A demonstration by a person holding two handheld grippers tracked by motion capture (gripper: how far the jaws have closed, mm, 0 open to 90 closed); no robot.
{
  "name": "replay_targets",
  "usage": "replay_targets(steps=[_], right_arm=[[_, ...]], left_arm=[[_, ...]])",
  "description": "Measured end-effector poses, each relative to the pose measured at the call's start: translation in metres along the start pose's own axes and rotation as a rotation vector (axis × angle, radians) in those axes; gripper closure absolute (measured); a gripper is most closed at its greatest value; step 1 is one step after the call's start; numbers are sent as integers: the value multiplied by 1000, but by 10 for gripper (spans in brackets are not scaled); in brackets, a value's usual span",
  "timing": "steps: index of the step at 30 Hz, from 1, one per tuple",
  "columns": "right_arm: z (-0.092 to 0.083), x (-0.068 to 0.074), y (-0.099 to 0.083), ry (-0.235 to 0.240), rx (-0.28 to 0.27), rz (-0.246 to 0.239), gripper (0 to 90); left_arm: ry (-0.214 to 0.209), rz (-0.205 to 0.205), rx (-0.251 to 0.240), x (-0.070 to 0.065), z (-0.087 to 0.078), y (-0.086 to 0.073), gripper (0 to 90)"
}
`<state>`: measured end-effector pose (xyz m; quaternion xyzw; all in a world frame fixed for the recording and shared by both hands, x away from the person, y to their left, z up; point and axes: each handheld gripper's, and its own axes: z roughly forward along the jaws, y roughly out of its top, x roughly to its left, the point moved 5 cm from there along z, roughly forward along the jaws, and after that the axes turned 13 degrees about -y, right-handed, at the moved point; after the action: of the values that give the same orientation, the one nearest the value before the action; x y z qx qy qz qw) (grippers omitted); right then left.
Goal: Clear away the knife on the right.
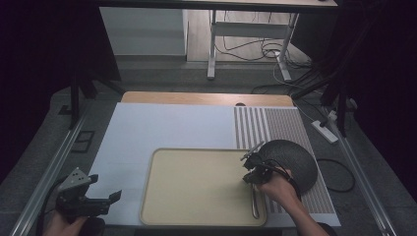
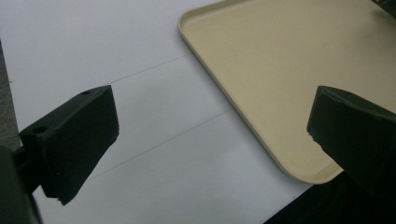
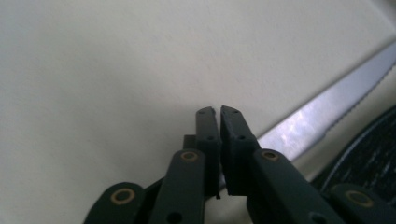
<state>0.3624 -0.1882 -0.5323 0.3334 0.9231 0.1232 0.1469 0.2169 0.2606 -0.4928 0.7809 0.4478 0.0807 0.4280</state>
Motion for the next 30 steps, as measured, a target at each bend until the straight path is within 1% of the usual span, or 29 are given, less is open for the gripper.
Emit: replay_targets(steps=[2, 5, 7, 13, 18, 22, 24, 26, 27, 30], right_arm=[[-1, 1, 1, 3, -11, 3, 812], [-3, 4, 5, 24, -31, 13, 753], [-4, 5, 8, 19, -45, 22, 712], [-10, 6, 14, 25, -95, 54, 599], [-13, 6, 17, 38, -126, 72, 476], [-16, 6, 18, 35, -148, 85, 384], [-17, 6, 19, 32, -153, 85, 339], [-17, 7, 19, 32, -150, 72, 321], [-17, 7, 19, 27, -149, 69, 291], [-18, 7, 19, 21, -150, 61, 279]], left_arm=[[0, 0, 0, 0, 0, 0, 20], [-1, -1, -1, 0, 0, 0, 20], [-2, -1, -2, 0, 0, 0, 20], [-2, 0, -2, 0, 0, 0, 20], [-3, 0, -3, 0, 0, 0, 20], [-4, -1, -4, 0, 0, 0, 20], [-4, -1, -4, 0, 0, 0, 20], [-3, 0, -4, 0, 0, 0, 20], [-3, 0, -4, 0, 0, 0, 20], [-2, 1, -1, 0, 0, 0, 20]])
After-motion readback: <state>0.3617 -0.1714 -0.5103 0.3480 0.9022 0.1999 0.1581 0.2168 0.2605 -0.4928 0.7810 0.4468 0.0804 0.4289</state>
